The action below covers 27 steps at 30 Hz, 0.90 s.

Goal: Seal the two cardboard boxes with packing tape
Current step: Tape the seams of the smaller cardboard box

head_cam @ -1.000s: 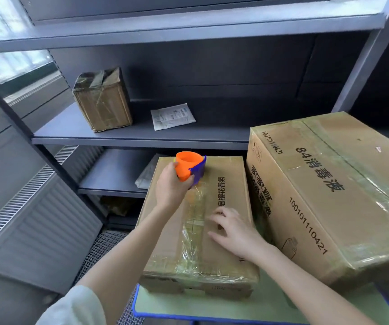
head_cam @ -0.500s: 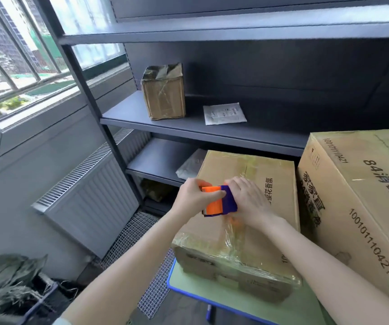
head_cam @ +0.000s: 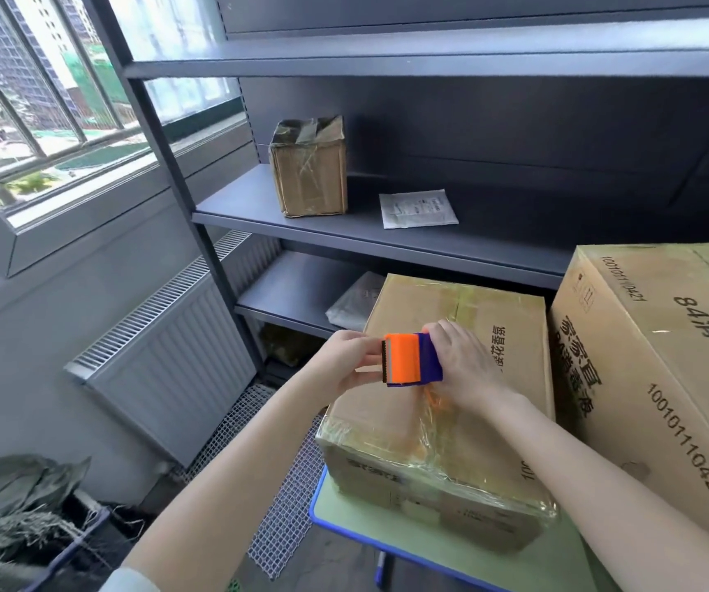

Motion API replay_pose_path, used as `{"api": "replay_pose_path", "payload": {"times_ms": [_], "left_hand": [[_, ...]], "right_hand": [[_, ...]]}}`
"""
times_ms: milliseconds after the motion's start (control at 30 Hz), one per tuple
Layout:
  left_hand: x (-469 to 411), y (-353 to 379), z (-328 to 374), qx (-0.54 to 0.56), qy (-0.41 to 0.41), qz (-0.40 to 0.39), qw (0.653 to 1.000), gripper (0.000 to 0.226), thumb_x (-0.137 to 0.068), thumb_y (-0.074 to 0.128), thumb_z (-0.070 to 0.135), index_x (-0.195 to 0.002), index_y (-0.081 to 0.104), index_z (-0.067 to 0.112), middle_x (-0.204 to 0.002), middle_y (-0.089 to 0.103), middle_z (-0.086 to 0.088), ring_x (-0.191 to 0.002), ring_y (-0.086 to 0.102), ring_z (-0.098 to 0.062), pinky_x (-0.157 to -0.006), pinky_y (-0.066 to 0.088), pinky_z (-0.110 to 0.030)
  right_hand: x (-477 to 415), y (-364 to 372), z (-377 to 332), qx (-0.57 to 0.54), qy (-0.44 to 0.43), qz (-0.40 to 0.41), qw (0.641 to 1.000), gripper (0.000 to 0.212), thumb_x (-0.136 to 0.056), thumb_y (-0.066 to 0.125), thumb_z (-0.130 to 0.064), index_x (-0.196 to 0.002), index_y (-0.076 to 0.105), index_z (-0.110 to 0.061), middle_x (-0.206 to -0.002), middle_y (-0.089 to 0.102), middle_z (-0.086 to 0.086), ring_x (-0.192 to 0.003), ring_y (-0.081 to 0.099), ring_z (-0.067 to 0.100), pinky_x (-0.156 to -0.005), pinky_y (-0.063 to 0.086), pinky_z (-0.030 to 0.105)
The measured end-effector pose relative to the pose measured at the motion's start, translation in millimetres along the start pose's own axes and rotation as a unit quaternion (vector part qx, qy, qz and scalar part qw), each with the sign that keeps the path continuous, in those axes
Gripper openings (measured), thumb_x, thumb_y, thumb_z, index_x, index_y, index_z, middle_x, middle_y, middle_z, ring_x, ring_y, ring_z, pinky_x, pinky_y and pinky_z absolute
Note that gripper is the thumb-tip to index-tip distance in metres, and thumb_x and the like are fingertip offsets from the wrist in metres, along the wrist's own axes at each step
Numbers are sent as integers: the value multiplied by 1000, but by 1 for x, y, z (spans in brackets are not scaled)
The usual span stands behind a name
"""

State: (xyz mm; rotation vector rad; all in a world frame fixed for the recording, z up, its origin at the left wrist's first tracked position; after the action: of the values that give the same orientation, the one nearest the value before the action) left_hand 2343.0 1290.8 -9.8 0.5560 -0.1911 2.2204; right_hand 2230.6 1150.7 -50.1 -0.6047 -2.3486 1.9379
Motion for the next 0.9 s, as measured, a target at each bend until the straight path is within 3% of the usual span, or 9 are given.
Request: {"api": "replay_pose_path", "payload": {"times_ms": [133, 333, 433, 600, 767, 900], "left_hand": [[-2, 0, -2, 93, -13, 29, 995, 14, -87, 43, -3, -80, 53, 4, -84, 62, -11, -75, 64, -20, -72, 58, -38], [3, -11, -11, -10, 40, 11, 999, 20, -89, 47, 0, -94, 65, -7, -86, 66, -10, -87, 65, -19, -71, 58, -28], [5, -15, -14, -17, 58, 25, 998, 17, -89, 55, 4, -87, 71, 0, -88, 72, -9, -93, 67, -21, -73, 58, -30], [7, -13, -15, 63, 8, 40, 997, 22, -83, 47, -2, -83, 70, -1, -84, 72, -15, -82, 71, -28, -70, 59, -38], [12, -13, -19, -43, 71, 35, 996, 22, -88, 51, 2, -85, 71, 10, -91, 70, -14, -85, 68, -21, -72, 59, -33], [10, -12, -21, -50, 74, 65, 994, 26, -86, 49, -1, -85, 73, 11, -81, 71, -7, -73, 67, -13, -70, 59, -31]], "right_hand": [[-3, -1, 0, -10, -2, 1, 1000, 39, -79, 62, -11, -114, 46, -10, -109, 52, 5, -97, 48, 22, -84, 36, 27], [-7, -1, -3, -3, -21, 10, 1000, 34, -77, 62, -8, -108, 50, -7, -103, 55, 8, -92, 50, 25, -79, 35, 29], [-8, -2, -2, -13, -21, 15, 1000, 34, -76, 63, -8, -107, 49, -7, -102, 54, 7, -91, 49, 24, -79, 36, 29], [-10, -1, -1, -23, -28, 25, 999, 32, -75, 64, -7, -104, 49, -8, -100, 54, 7, -89, 49, 24, -79, 38, 29], [-10, -1, 0, -35, -37, 32, 998, 35, -74, 66, -5, -105, 51, -6, -101, 54, 9, -89, 50, 25, -79, 41, 32], [-5, 0, -3, -31, -42, 50, 997, 48, -71, 68, 1, -117, 51, 1, -114, 53, 18, -99, 54, 34, -86, 46, 42]]}}
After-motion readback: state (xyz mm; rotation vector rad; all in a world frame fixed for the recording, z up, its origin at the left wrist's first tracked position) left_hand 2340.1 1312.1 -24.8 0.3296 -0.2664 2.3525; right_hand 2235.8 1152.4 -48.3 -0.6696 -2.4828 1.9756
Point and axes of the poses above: each hand's wrist, its own x-axis away from the middle knuckle, its own y-axis out of the palm, z = x × y, the point moved 1 cm from there along -x, towards the middle knuckle
